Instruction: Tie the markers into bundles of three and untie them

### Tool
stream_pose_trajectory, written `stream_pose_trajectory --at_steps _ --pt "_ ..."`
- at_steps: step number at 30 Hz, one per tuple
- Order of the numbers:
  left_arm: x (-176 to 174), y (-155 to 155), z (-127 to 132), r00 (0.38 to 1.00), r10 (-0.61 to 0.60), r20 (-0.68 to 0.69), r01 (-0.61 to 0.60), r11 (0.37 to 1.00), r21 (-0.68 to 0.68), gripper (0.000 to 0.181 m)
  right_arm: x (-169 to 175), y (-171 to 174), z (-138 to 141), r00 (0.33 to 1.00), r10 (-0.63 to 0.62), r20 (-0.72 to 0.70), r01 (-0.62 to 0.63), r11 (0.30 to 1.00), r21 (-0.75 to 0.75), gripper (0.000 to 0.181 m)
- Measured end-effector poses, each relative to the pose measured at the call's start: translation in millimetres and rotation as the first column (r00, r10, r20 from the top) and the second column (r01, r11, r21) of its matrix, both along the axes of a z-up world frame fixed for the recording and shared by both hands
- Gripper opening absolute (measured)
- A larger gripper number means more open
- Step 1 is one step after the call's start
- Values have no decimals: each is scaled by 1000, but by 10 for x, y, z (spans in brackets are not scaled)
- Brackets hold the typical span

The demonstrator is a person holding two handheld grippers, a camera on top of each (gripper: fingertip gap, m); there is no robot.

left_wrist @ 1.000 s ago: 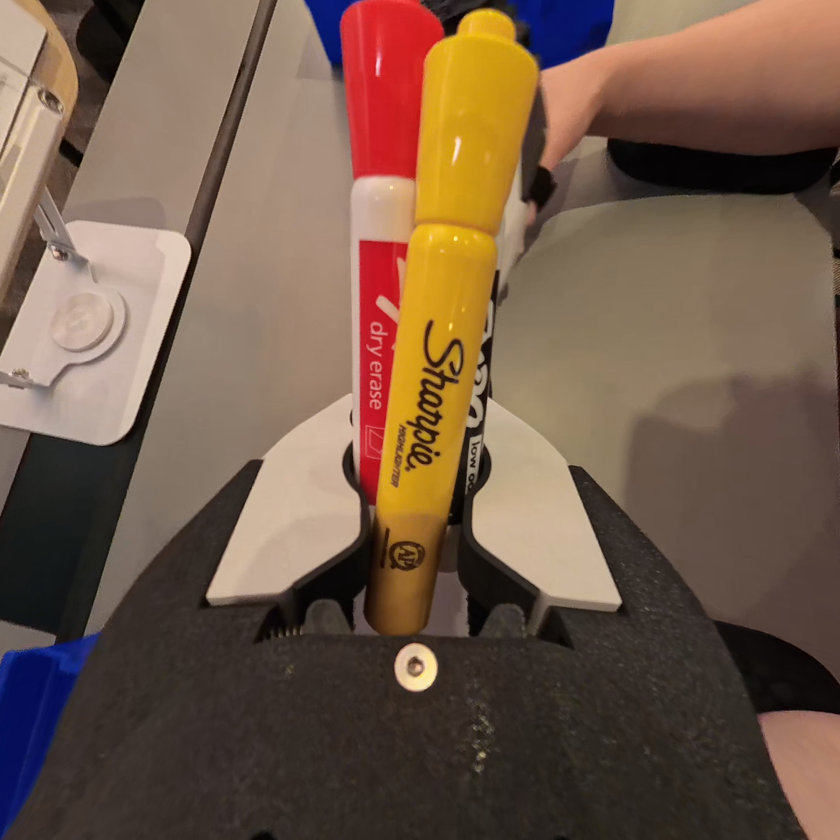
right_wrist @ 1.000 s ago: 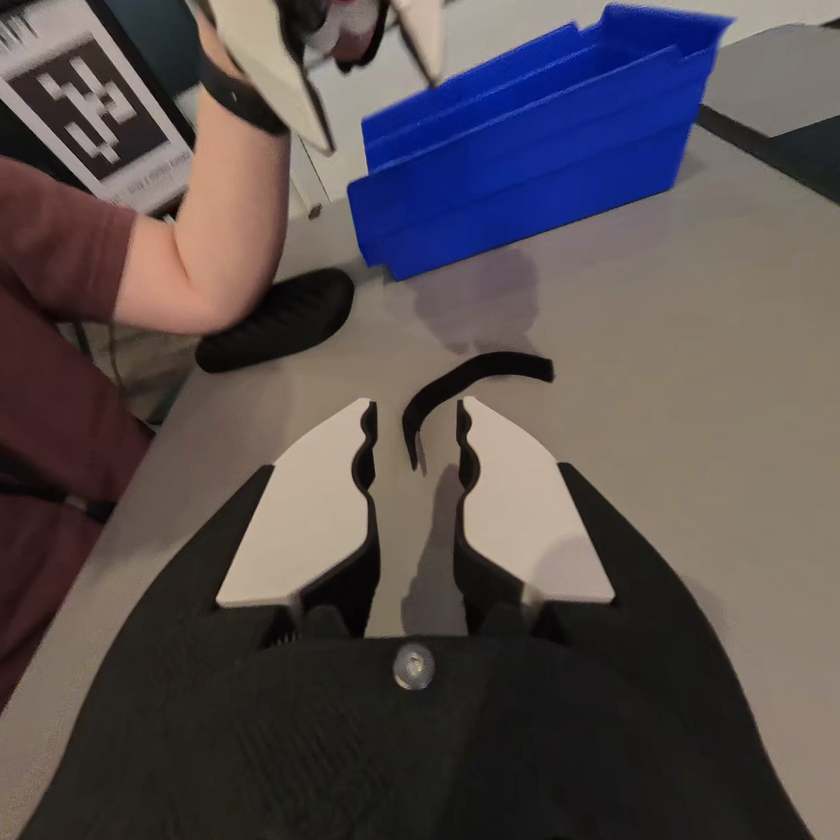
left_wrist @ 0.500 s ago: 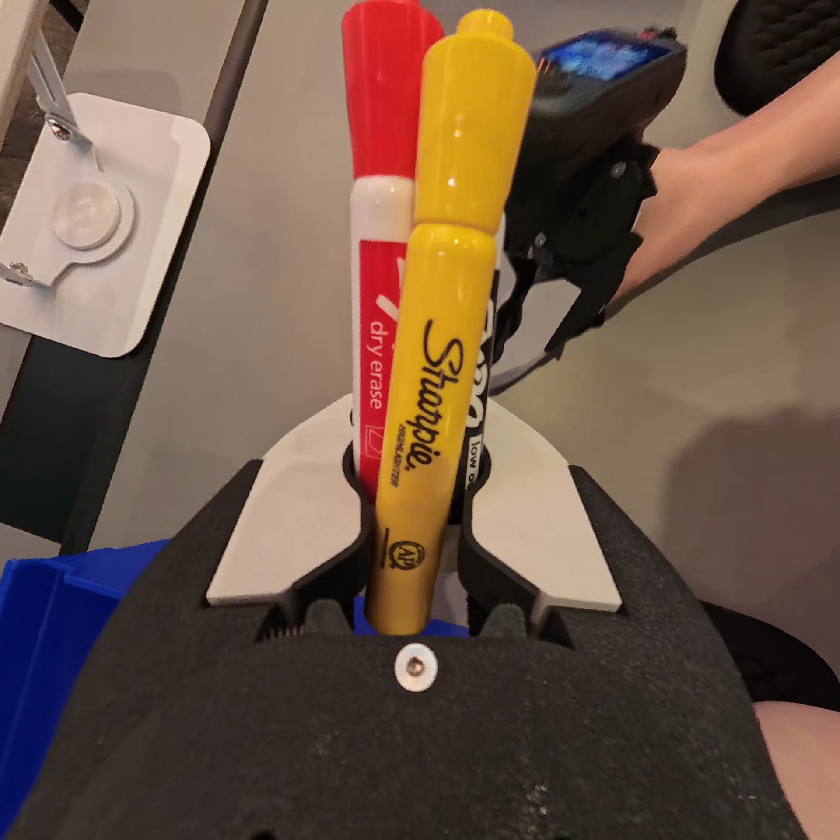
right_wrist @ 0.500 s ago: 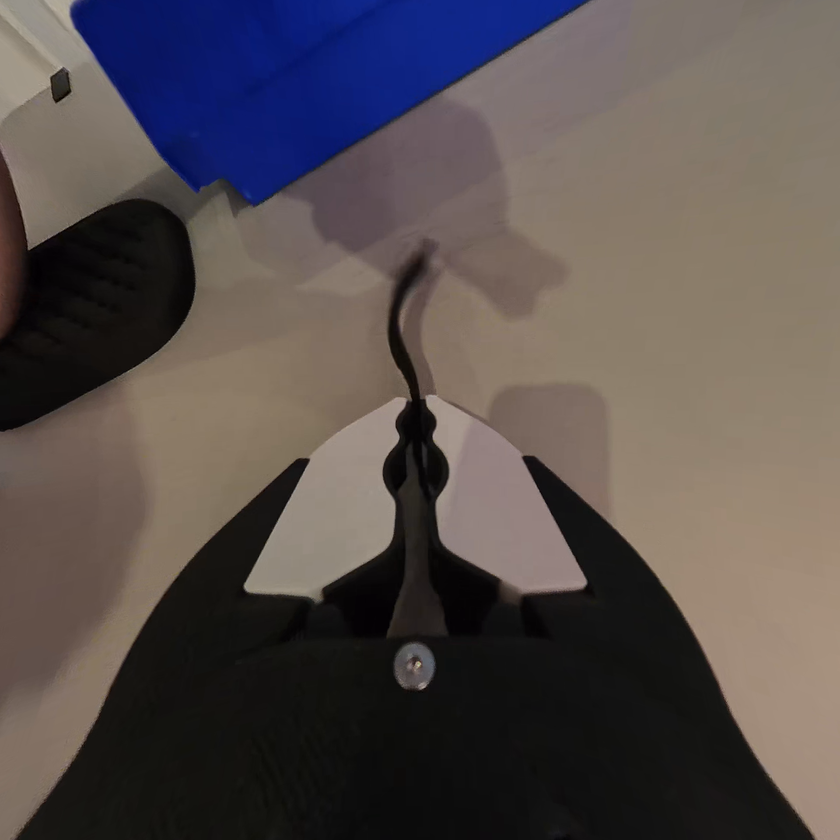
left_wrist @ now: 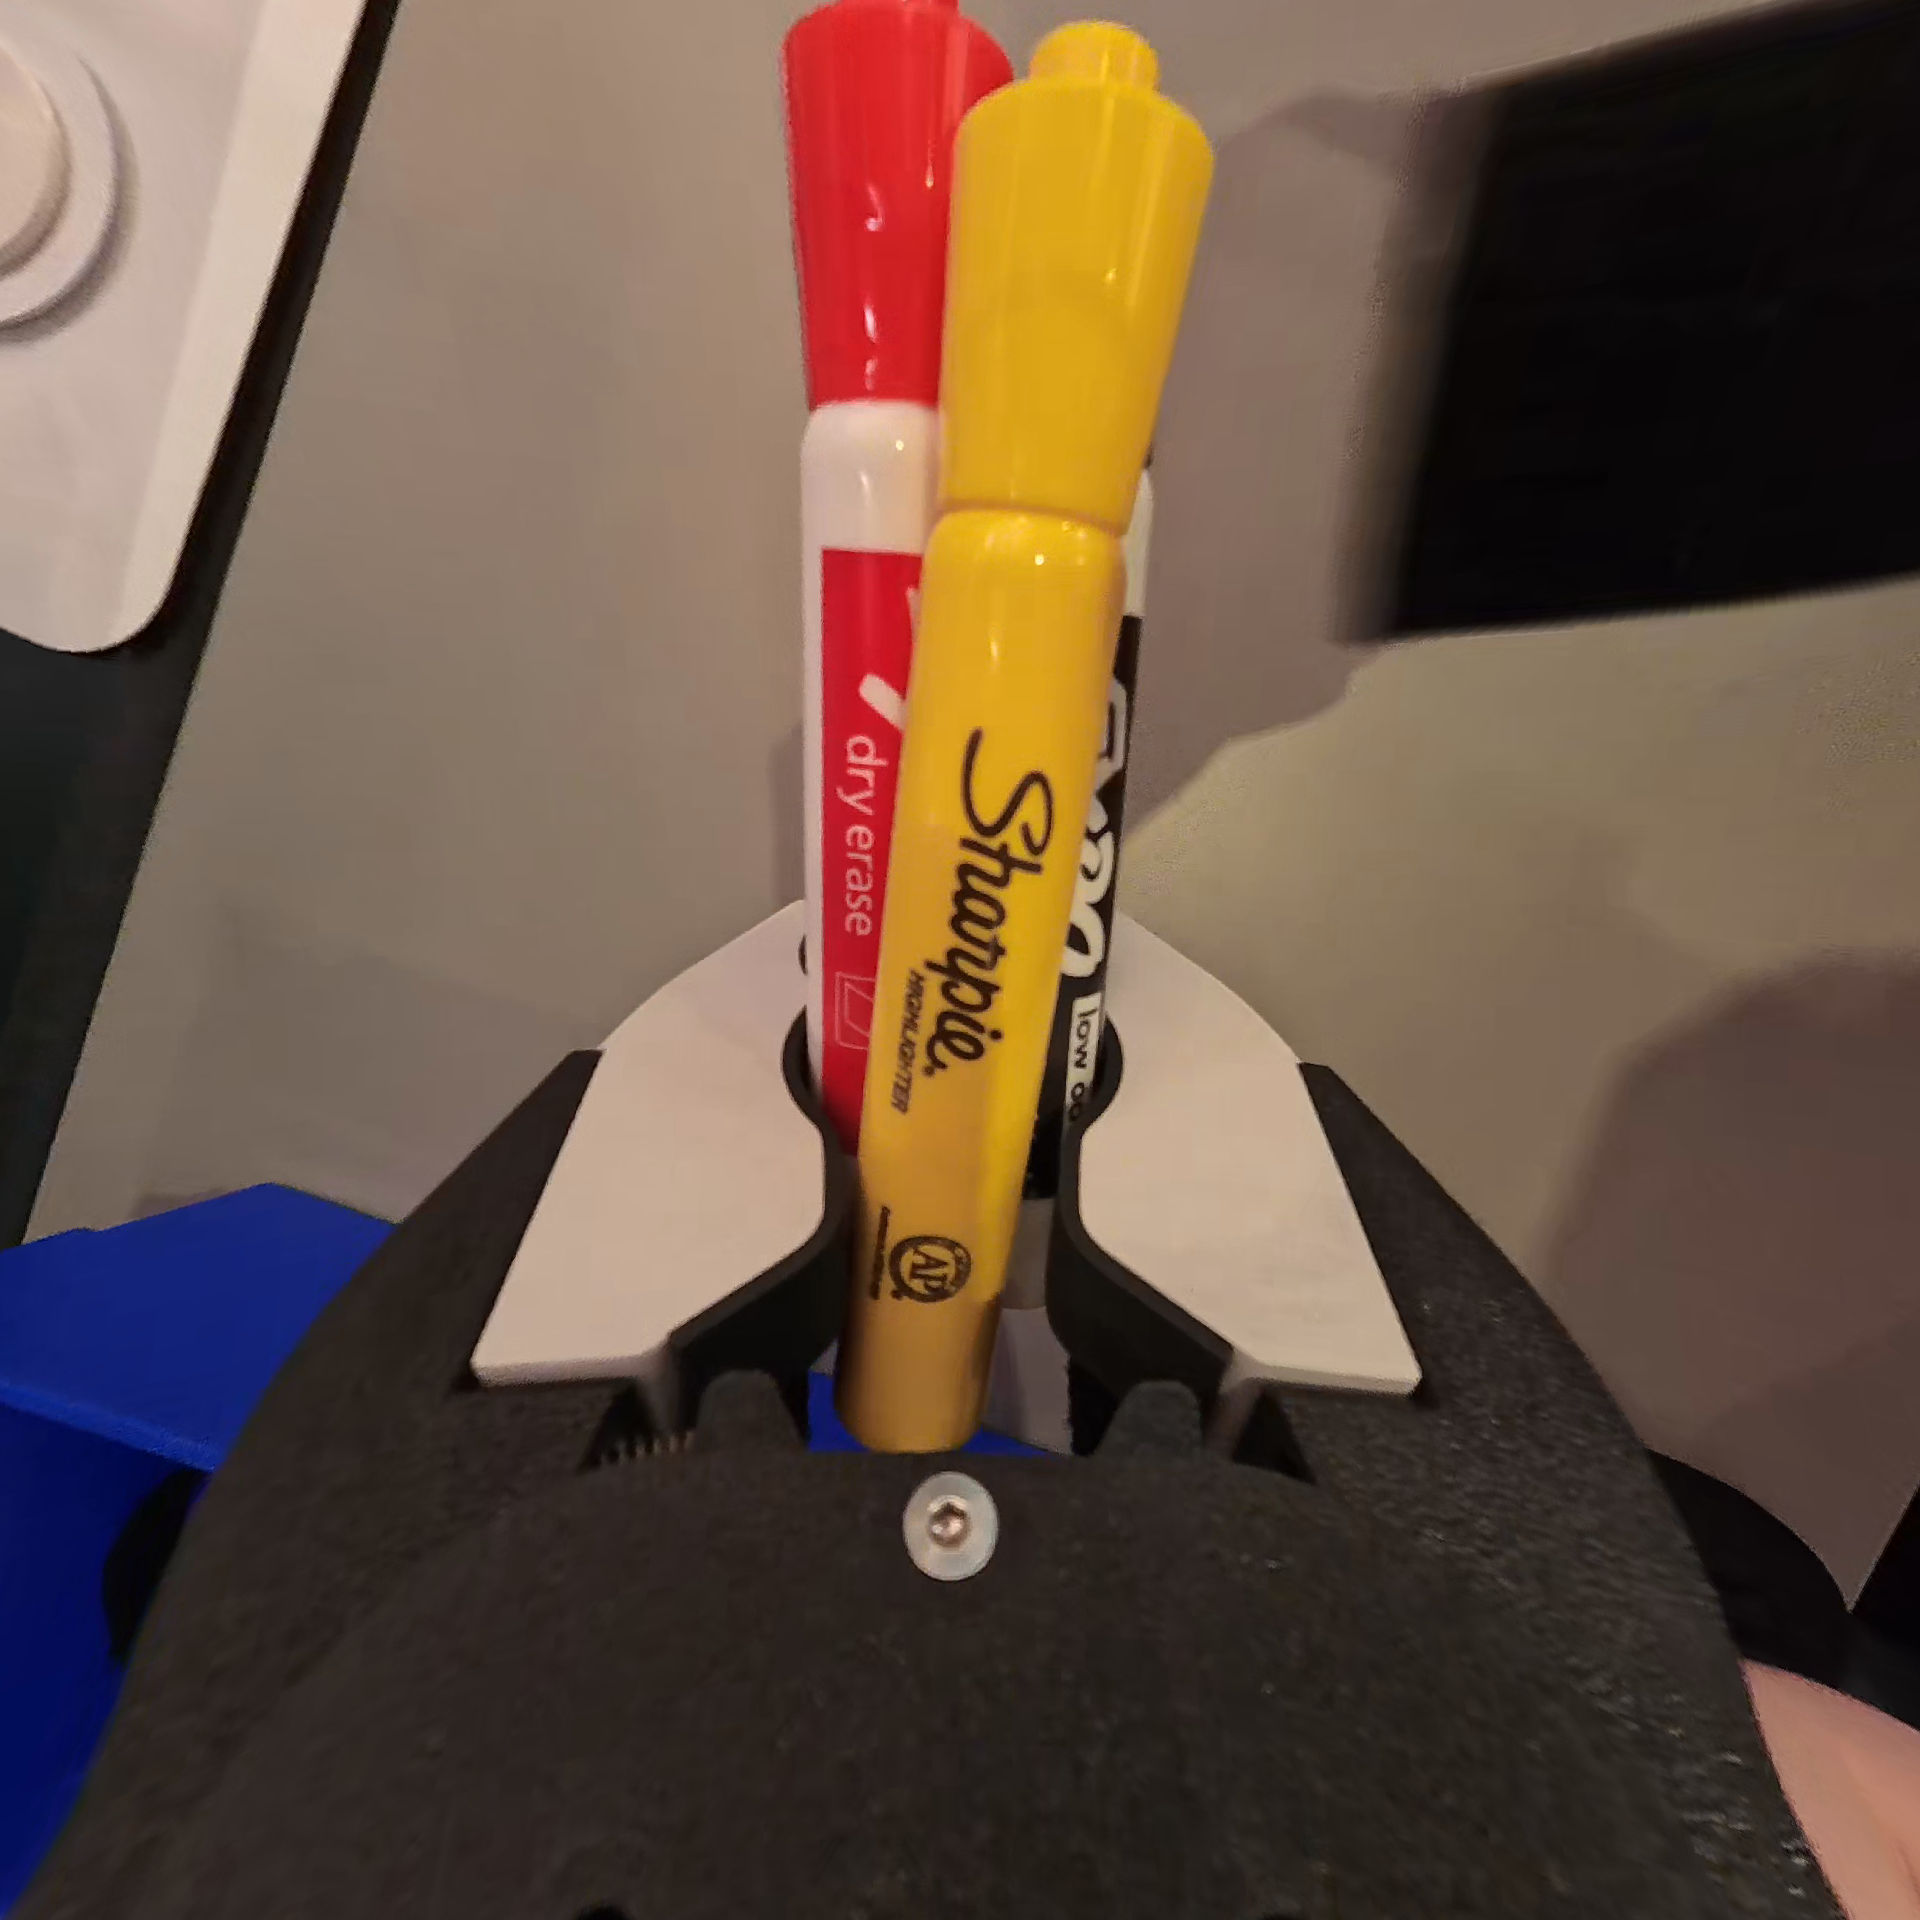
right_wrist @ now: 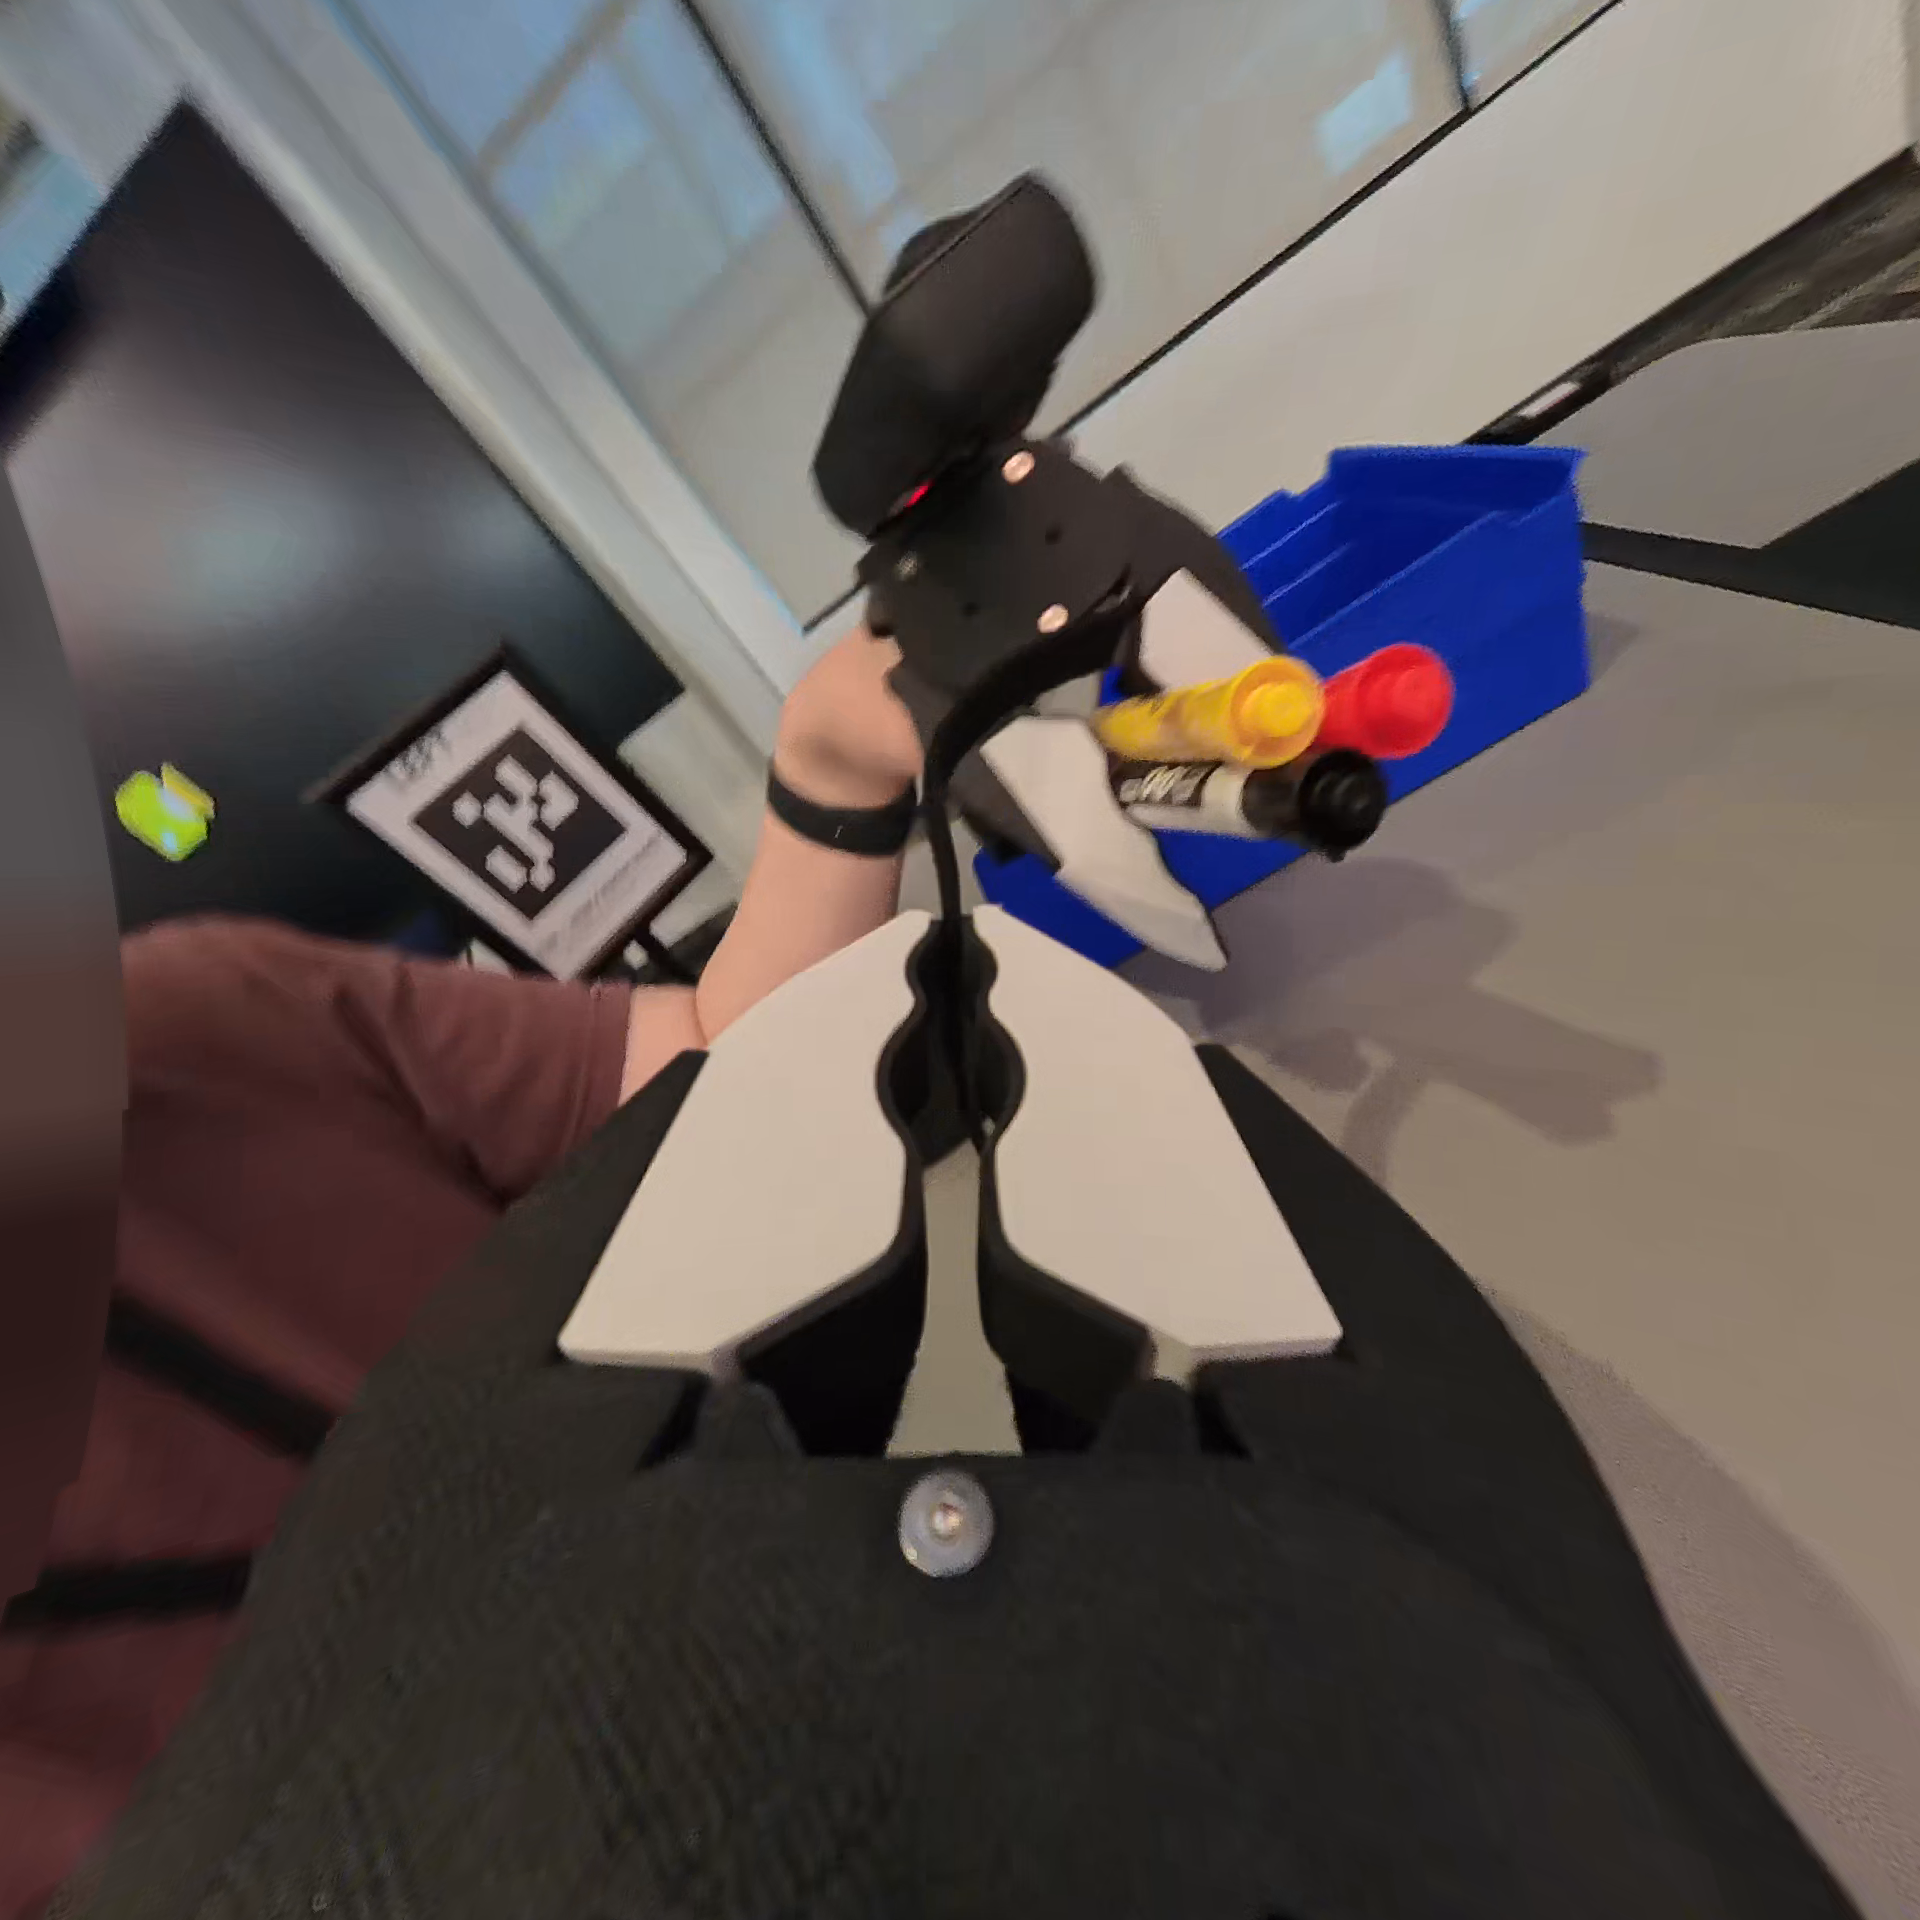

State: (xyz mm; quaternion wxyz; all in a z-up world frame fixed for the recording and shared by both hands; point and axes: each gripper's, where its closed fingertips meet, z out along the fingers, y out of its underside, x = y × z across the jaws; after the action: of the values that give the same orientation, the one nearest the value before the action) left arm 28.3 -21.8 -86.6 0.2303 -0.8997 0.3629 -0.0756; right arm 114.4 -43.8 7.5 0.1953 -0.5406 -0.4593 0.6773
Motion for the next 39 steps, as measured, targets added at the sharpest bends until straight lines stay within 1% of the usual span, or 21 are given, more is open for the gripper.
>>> stream_pose_trajectory --at_steps 2,4,6,8,10,15,20,23,27,31,36,38,39 --pt "41 20 -41 1000 3 -6 -3 1000 -11 43 -144 82 -44 999 -42 -9 41 995 -95 3" --pt "73 50 -71 1000 15 -9 -16 1000 -17 42 -270 58 -93 1000 -29 -12 26 983 -181 4" --pt "111 57 -98 1000 12 -11 -13 1000 -26 42 -382 72 -149 998 -65 -9 62 972 -225 4" --pt "148 49 -117 1000 2 -15 -3 999 -34 43 -455 122 -236 994 -112 15 113 968 -223 4" --pt "174 48 -122 1000 -1 -14 0 999 -37 42 -482 126 -287 992 -120 30 124 967 -224 4" --pt "216 32 -138 1000 -7 -15 6 999 -53 42 -514 139 -285 987 -160 24 161 960 -229 4" --pt "221 32 -136 1000 2 -12 -3 998 -56 43 -559 68 -306 989 -144 33 147 963 -226 10" --pt "239 28 -108 1000 1 12 0 999 -54 43 -572 29 -341 989 -142 46 148 969 -196 13" --pt "250 5 -62 999 -9 37 11 999 -51 42 -585 -49 -376 990 -119 69 128 979 -156 23" --pt "288 -53 2 995 -26 93 32 998 -62 42 -572 -70 -364 990 -125 62 131 985 -115 25" --pt "301 -90 25 993 -33 114 42 996 -73 42 -540 -102 -322 993 -108 46 114 985 -128 24" --pt "315 -114 29 992 -46 118 56 995 -77 42 -523 -57 -327 990 -135 44 140 981 -131 33" --pt "323 -119 38 991 -53 119 62 995 -74 44 -515 -46 -338 990 -136 45 141 981 -130 33"
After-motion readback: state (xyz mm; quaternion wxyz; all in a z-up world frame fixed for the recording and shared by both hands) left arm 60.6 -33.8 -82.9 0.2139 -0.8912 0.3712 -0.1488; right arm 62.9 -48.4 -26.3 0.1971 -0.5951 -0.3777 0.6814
